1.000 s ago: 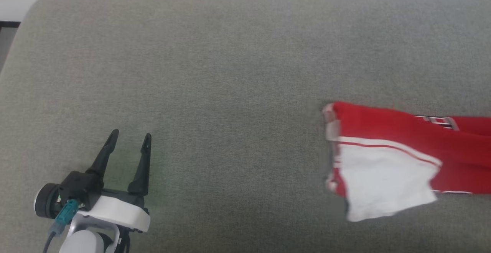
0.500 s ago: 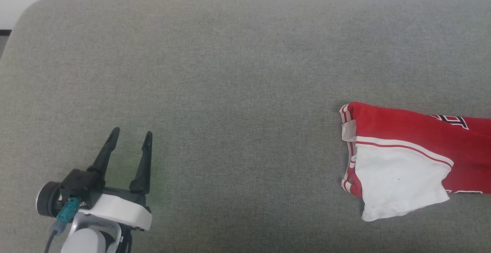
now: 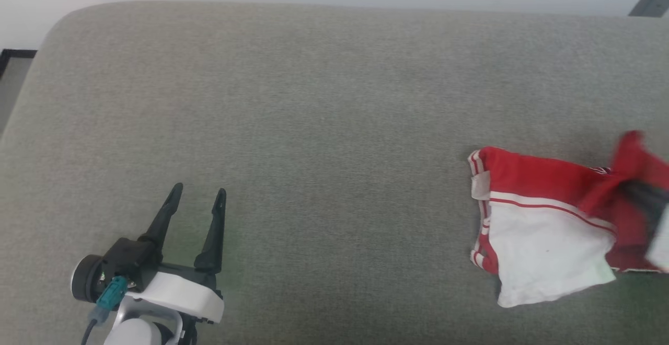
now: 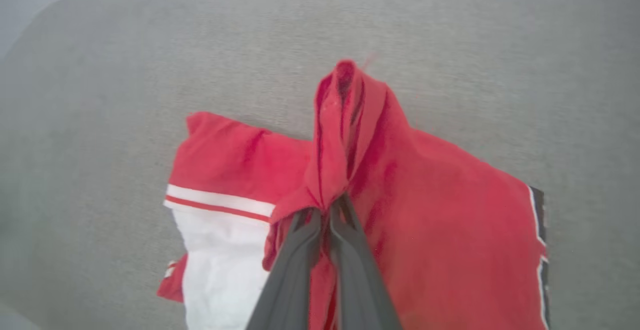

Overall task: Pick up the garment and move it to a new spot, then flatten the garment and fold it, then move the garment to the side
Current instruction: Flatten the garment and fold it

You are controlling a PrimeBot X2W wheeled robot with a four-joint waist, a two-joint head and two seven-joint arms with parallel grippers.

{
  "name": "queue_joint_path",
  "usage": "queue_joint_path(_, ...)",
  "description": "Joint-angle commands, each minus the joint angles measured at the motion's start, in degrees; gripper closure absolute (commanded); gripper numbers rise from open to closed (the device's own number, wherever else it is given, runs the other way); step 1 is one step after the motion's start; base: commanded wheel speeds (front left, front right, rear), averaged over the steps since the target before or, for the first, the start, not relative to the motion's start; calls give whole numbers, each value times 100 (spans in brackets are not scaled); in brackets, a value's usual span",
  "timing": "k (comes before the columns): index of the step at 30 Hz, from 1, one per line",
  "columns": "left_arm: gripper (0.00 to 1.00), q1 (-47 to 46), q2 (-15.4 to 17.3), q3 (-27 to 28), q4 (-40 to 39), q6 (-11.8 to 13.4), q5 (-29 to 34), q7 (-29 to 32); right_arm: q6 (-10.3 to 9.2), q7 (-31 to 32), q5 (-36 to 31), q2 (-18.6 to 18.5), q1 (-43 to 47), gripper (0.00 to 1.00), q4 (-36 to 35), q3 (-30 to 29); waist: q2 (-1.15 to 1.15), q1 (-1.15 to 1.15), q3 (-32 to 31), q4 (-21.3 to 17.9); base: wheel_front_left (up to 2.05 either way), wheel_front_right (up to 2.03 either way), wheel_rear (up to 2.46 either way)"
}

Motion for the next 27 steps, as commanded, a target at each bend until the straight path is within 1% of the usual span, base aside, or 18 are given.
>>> queue_joint_path(1, 0, -12, -5, -21, -8, -6, -9, -26, -3, 76, -28, 133, -73, 100, -151, 246, 0, 0, -6, 77, 0, 0, 0)
queue_joint_path(6, 0, -47, -65, -108, -1, -6, -22, -26, -3, 253, -119, 366, -167, 100, -429, 994, 0, 0, -8, 273, 0, 0, 0)
queue_joint_path(9, 0, -35, -92, -128, 6, -6, -26, -26, -3, 281, -144, 459, -214, 100, -449, 1296, 0, 0, -16, 376, 0, 0, 0)
queue_joint_path(13, 0, 13, -111, -121, 0, -6, -48, -26, -3, 237, -190, 454, -207, 100, -300, 1489, 0, 0, -36, 469, 0, 0, 0)
queue_joint_path(20, 0, 32, -134, -98, 5, -6, -53, -26, -3, 62, -176, 399, -158, 100, 21, 1625, 0, 0, -49, 516, 0, 0, 0)
queue_joint_path(21, 0, 30, -134, -89, 10, -6, -59, -26, -3, 28, -172, 394, -171, 92, 44, 1635, 0, 0, -52, 509, 0, 0, 0)
queue_joint_path(22, 0, 30, -134, -89, 10, -6, -59, -26, -3, 28, -172, 394, -171, 92, 44, 1635, 0, 0, -52, 509, 0, 0, 0)
queue_joint_path(23, 0, 29, -134, -79, 14, -6, -67, -26, -3, -2, -162, 393, -184, 71, 65, 1640, 0, 0, -57, 495, 0, 0, 0)
queue_joint_path(24, 0, 34, -132, -66, 18, -6, -75, -26, -3, -41, -143, 410, -197, 56, 84, 1619, 0, 0, -65, 478, 0, 0, 0)
queue_joint_path(26, 0, 46, -129, -46, 28, -6, -85, -26, -3, -88, -132, 405, -221, 6, 101, 1611, 0, 0, -85, 435, 0, 0, 0)
queue_joint_path(27, 0, 52, -125, -42, 33, -6, -92, -26, -3, -114, -107, 399, -235, 0, 109, 1591, 0, 0, -97, 408, 0, 0, 0)
